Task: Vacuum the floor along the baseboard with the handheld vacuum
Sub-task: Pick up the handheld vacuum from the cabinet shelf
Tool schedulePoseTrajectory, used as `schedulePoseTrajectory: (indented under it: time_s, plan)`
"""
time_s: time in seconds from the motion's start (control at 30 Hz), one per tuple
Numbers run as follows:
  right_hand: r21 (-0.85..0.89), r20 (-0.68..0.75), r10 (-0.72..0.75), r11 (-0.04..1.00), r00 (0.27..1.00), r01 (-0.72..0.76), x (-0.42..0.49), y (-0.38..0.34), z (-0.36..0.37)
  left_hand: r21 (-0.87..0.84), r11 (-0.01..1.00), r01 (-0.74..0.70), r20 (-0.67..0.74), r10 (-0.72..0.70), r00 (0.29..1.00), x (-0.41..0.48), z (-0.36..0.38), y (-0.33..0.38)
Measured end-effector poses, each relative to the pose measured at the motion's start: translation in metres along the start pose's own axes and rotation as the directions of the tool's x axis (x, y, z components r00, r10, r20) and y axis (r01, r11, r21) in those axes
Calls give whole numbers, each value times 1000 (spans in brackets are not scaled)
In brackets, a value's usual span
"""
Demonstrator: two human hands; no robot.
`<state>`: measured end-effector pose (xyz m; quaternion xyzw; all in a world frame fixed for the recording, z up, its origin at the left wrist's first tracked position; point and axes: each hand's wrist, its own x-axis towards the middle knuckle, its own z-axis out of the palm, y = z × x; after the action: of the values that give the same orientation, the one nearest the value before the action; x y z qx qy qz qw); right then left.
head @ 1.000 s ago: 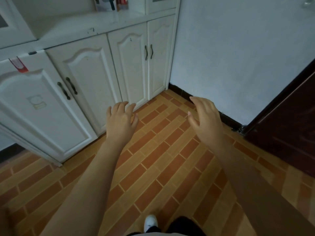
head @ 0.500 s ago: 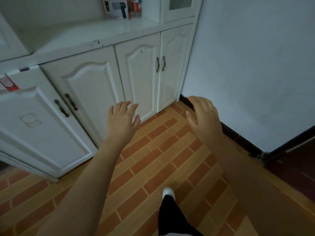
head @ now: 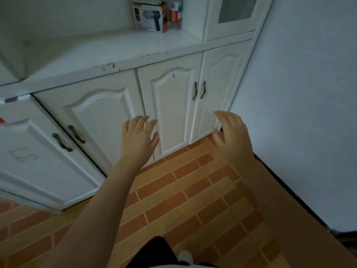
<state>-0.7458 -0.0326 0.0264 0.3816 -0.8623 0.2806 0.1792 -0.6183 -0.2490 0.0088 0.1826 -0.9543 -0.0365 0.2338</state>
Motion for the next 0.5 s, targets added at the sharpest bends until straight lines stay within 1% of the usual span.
schedulePoseTrajectory:
  time_s: [0.1, 0.2, 0.3, 0.5]
  plan:
    - [19, -17, -61, 998, 998, 61, 29, 12, 16, 12, 999, 30, -12, -29, 999, 26, 9, -9]
    - [51, -29, -64, 997, 998, 65, 55, 22, 35, 28, 999, 26, -33, -25, 999, 49, 18, -18]
    - [55, -34, -103, 993, 994, 105, 86, 30, 57, 15, 999, 44, -36, -43, 998, 77, 32, -31]
    - [49, -20, -145, 988, 989, 145, 169, 44, 102, 6, 999, 53, -47, -53, 997, 158, 57, -58]
